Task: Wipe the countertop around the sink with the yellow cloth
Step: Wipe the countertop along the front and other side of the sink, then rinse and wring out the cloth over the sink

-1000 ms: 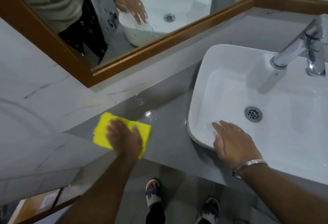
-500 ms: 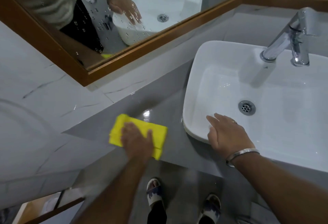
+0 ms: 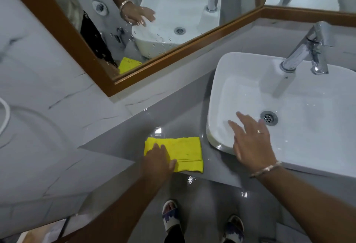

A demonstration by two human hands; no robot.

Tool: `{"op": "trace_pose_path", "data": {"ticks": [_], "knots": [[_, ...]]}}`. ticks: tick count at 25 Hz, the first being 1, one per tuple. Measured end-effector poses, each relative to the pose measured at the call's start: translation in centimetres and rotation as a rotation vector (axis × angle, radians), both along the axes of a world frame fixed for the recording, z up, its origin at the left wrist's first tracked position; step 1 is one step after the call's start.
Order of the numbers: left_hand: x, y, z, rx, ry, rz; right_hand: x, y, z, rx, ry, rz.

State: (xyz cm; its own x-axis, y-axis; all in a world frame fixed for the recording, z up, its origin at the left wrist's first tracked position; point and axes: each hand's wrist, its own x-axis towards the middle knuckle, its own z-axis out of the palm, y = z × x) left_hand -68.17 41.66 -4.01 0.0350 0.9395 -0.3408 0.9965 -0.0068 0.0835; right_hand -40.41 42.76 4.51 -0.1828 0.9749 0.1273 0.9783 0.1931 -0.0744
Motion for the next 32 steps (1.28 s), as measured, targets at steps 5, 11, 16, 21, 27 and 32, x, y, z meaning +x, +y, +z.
{"op": "trace_pose_path", "data": {"ticks": [5,11,16,21,27,32], "knots": [[-8.0,1.2,-1.6,0.114,0.025,-0.362,-11.8,-1.1,-5.6,-0.219,0.003,0.470],[-8.9,3.5,-0.6,0.154,-0.012,-0.563,-17.7,1.6,-9.2,-0.583,-0.242,-0.033],[-7.3,6.7,3.5,0.210,-0.232,-0.705,-14.4,0.8,-3.7,-0.781,0.105,-0.005],[-0.9,10.8,13.1,0.182,-0.381,-0.638,-6.4,3.2,7.1,-1.064,0.825,-0.261],[12.9,9.4,16.7,0.598,-0.219,-0.807,8.0,4.8,12.5,-1.100,1.223,-0.470],[26.7,10.2,13.8,0.686,-0.453,-0.734,17.3,5.6,12.8,-1.548,1.097,-0.213]]}}
